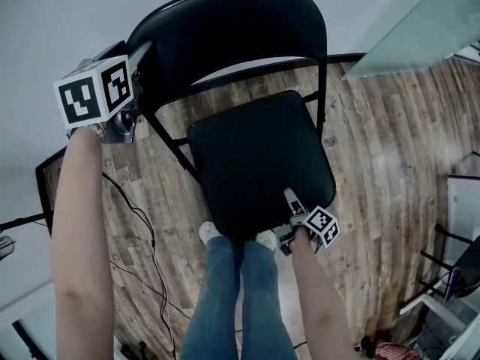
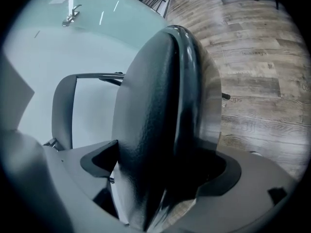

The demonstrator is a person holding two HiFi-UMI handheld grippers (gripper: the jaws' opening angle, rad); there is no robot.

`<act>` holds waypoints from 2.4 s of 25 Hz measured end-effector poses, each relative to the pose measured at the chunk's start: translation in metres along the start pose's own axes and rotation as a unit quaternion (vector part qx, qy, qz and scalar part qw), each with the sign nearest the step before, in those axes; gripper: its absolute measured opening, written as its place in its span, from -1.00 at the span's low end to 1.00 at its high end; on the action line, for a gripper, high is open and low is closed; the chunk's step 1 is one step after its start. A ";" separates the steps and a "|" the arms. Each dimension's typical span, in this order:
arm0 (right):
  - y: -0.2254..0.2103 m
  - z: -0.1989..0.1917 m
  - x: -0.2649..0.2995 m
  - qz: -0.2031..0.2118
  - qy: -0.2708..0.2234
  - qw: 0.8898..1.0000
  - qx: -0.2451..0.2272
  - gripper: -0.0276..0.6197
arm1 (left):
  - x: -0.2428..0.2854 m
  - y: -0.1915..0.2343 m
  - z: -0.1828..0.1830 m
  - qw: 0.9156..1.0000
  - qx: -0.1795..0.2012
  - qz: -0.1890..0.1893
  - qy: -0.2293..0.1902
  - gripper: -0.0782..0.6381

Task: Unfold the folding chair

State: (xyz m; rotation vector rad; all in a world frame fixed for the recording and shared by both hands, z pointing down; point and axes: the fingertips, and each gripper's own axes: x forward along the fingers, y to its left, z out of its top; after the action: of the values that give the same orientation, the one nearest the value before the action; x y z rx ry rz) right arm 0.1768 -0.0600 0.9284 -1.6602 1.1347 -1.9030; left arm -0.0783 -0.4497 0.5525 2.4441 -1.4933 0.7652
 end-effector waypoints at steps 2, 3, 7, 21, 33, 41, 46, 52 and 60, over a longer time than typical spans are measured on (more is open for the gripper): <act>-0.005 -0.002 0.000 0.001 0.006 1.000 0.002 0.58 | -0.004 -0.003 -0.002 1.000 0.000 0.004 -0.001 -0.17; -0.008 -0.002 0.001 0.003 0.010 1.000 0.004 0.58 | -0.007 -0.005 -0.004 1.000 0.001 0.006 -0.003 -0.17; -0.019 -0.006 0.001 0.004 0.026 1.000 0.015 0.61 | -0.017 -0.011 -0.012 1.000 0.009 0.010 -0.017 -0.16; -0.057 -0.013 -0.030 -0.147 0.007 0.989 0.019 0.67 | -0.053 -0.040 -0.027 0.999 0.022 0.005 -0.042 -0.14; 0.002 0.001 -0.077 -0.357 0.066 0.883 -0.297 0.66 | -0.057 -0.042 -0.027 1.000 0.020 0.009 -0.019 -0.14; 0.050 -0.035 -0.133 -0.331 0.149 0.866 -0.344 0.64 | -0.057 -0.042 -0.026 0.999 0.020 0.011 0.026 -0.14; 0.085 -0.035 -0.159 -0.354 0.181 0.812 -0.428 0.63 | -0.062 -0.041 -0.029 0.996 0.031 0.040 0.076 -0.14; 0.141 -0.024 -0.185 -0.313 0.180 0.805 -0.471 0.54 | -0.108 -0.074 -0.002 0.996 -0.009 -0.032 0.079 -0.05; 0.210 -0.021 -0.229 -0.246 0.169 0.804 -0.515 0.42 | -0.187 -0.132 -0.001 0.995 -0.031 -0.070 0.063 0.43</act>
State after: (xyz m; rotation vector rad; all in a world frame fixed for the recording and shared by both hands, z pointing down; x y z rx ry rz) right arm 0.1642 -0.0140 0.6207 -2.3670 2.3861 -2.0555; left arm -0.0318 -0.2399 0.4722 2.3770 -1.2659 0.8139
